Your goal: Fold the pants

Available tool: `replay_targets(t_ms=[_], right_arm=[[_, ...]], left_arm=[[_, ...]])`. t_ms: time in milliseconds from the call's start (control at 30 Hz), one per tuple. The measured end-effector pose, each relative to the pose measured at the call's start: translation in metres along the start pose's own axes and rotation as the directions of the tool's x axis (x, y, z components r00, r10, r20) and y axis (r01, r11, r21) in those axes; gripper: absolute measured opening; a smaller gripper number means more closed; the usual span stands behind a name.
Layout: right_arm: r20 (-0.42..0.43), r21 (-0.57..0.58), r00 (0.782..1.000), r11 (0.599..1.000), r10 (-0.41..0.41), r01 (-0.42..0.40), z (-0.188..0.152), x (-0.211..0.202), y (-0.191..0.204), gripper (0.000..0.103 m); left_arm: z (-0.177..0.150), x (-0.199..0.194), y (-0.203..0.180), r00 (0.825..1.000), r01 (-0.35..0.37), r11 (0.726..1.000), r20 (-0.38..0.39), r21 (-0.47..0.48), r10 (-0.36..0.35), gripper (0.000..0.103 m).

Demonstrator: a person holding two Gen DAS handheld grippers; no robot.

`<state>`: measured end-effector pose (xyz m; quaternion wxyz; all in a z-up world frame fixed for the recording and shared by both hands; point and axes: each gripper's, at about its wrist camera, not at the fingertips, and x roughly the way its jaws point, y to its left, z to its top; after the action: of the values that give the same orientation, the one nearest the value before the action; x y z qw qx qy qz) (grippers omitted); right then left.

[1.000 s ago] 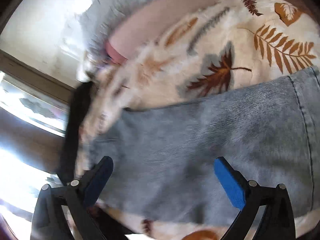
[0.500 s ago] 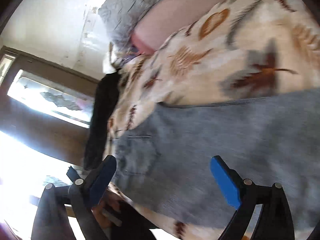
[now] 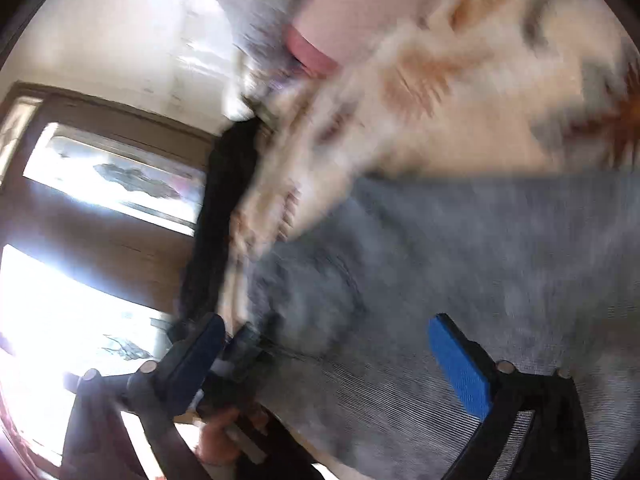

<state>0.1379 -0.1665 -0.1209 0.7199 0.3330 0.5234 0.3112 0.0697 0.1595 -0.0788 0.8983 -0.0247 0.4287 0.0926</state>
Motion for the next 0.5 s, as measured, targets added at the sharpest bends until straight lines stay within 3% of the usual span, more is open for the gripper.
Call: replay_targets(t_ms=[33, 67, 133, 233, 300, 367, 400, 500], right_arm=[[-0.048, 0.052, 0.998, 0.998, -0.043, 0.045, -0.004, 0.013, -0.017, 0.1], [-0.014, 0.04, 0.999, 0.998, -0.042, 0.043, -0.005, 0.009, -0.017, 0.101], [-0.025, 0.013, 0.999, 0.999, -0.036, 0.036, -0.002, 0.002, 0.002, 0.101], [0.021, -0.033, 0.999, 0.999, 0.024, -0.024, -0.01, -0.018, 0.024, 0.101], [0.017, -0.059, 0.999, 0.998, 0.036, -0.035, -0.024, -0.018, 0.021, 0.102], [-0.026, -0.012, 0.999, 1.0, -0.018, 0.018, -0.032, 0.002, -0.002, 0.1], [0.01, -0.013, 1.0, 1.0, -0.007, 0.007, -0.035, -0.002, -0.008, 0.1], [0.012, -0.042, 1.0, 0.999, 0.012, -0.012, -0.036, -0.02, 0.017, 0.1]], left_arm=[[0.0, 0.0, 0.0, 1.0, 0.005, 1.0, 0.001, -0.003, -0.005, 0.103], [0.0, -0.002, -0.001, 1.0, 0.003, 1.0, 0.002, -0.003, -0.003, 0.103], [-0.001, -0.003, 0.0, 1.0, 0.008, 1.0, 0.011, -0.002, -0.008, 0.103], [-0.002, -0.004, 0.001, 1.0, 0.01, 1.0, 0.019, 0.0, -0.01, 0.103], [-0.002, -0.004, 0.001, 1.0, 0.008, 1.0, 0.022, -0.002, -0.008, 0.103], [-0.002, -0.004, 0.0, 1.0, 0.008, 1.0, 0.023, -0.006, -0.008, 0.103], [-0.003, -0.004, 0.0, 1.0, 0.002, 1.0, 0.024, -0.005, -0.002, 0.103], [-0.004, -0.009, -0.002, 0.998, -0.019, 1.0, 0.052, 0.009, 0.019, 0.103]])
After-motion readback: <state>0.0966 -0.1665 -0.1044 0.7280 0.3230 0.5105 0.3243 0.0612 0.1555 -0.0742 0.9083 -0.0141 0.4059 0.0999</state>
